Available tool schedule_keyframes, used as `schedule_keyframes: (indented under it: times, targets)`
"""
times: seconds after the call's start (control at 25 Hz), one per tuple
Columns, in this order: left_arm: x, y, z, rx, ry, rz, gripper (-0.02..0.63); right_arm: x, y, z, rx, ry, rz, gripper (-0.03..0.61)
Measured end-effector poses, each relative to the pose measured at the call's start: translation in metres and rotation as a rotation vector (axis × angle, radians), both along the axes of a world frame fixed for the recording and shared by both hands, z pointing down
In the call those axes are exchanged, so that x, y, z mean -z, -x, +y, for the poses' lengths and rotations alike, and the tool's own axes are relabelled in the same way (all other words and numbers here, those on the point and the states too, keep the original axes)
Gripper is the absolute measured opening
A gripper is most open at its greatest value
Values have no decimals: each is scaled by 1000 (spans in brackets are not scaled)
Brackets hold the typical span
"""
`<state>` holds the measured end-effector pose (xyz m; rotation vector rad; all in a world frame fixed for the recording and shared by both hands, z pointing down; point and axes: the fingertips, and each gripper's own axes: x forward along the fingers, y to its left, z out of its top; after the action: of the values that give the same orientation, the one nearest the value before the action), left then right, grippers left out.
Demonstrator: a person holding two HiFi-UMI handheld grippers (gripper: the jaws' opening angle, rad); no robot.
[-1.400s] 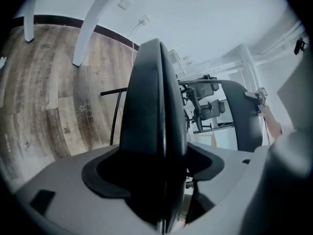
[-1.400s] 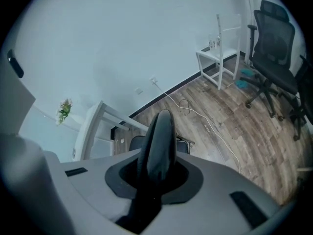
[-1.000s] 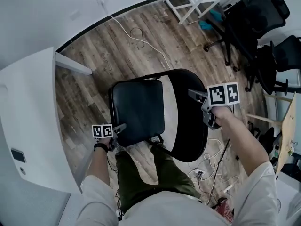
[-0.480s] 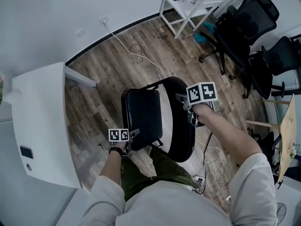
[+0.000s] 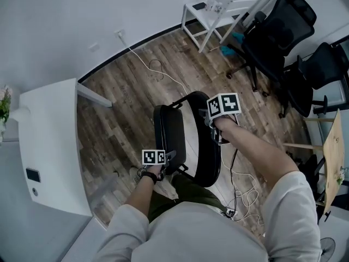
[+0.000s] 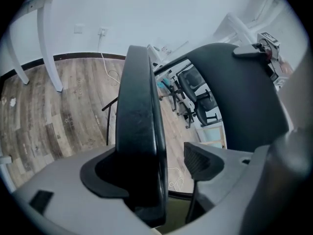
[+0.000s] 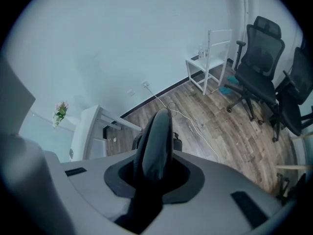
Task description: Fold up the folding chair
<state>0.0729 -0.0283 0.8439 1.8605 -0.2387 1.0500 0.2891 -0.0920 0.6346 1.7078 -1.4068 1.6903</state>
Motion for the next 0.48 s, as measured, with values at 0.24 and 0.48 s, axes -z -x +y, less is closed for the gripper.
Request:
schedule_keyframes:
  times: [0.24,0.48]
  targets:
    - [19,-38,33,-60,-3,11,370,7,-5,7,-10,13,6,97]
    - [26,-66,62,-201,-56,-5,371,13,-10,9,-14,21,17,101]
